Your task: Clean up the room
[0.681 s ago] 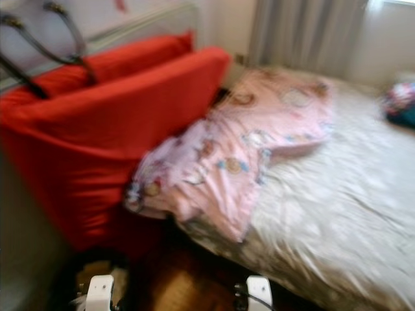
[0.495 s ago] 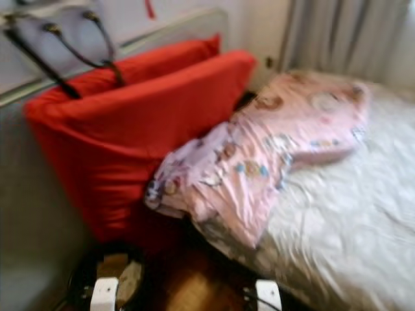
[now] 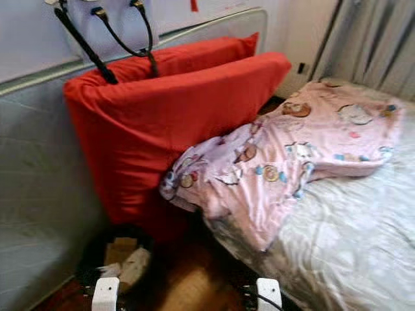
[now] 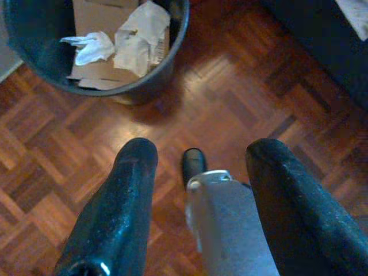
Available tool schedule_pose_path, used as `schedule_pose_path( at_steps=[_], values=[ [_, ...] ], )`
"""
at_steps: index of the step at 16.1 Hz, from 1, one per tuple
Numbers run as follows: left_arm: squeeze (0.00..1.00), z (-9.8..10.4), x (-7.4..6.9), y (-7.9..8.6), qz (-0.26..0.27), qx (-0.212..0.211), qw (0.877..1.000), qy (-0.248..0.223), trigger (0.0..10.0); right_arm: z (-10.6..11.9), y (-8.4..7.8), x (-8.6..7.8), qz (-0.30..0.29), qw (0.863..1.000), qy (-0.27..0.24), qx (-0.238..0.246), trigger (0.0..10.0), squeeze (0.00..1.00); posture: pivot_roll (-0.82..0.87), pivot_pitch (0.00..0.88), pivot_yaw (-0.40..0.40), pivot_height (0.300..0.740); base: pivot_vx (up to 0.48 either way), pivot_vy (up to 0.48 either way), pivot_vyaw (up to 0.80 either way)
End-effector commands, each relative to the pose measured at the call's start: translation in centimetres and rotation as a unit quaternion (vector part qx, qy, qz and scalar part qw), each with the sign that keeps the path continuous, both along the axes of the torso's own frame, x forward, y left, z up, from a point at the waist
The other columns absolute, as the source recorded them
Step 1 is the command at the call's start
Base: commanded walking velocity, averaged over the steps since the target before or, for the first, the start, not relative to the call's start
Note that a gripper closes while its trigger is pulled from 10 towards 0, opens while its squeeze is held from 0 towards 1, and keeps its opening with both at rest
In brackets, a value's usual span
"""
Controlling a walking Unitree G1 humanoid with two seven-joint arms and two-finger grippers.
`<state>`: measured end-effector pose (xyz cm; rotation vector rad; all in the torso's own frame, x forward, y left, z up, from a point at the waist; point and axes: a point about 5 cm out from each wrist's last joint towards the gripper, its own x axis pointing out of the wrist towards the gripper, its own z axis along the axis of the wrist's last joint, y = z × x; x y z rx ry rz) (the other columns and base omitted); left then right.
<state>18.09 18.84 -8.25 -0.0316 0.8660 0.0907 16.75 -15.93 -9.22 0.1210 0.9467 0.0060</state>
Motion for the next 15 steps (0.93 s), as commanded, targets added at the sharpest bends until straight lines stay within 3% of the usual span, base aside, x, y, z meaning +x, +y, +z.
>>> schedule_pose_path(
  at_steps=[1,7,11,15],
  values=[
    [0.00,-0.17,-0.29,0.00,0.007,0.001,1.000,0.008,10.0,0.00,0.17,0.03,0.004,1.000,0.001,0.001,10.0,0.00,0.00,0.000,-0.025,0.740,0.000,0.000,0.00],
    [0.00,-0.21,-0.36,-0.24,0.013,-0.006,1.000,0.004,10.0,0.08,-0.05,0.14,0.028,1.000,-0.002,-0.007,10.0,0.00,-0.01,0.000,-0.036,0.740,0.000,0.000,0.00],
    [0.00,-0.09,-0.21,-0.07,0.007,-0.003,1.000,0.000,10.0,0.04,0.28,0.05,0.038,0.999,-0.003,-0.007,10.0,0.00,0.00,0.000,-0.023,0.740,0.309,0.000,0.00],
    [0.00,0.13,0.16,0.00,0.007,-0.004,1.000,-0.010,10.0,0.01,0.42,-0.01,0.040,0.999,-0.002,-0.003,10.0,0.00,0.00,0.000,-0.018,0.740,0.363,0.000,0.60]
  ],
)
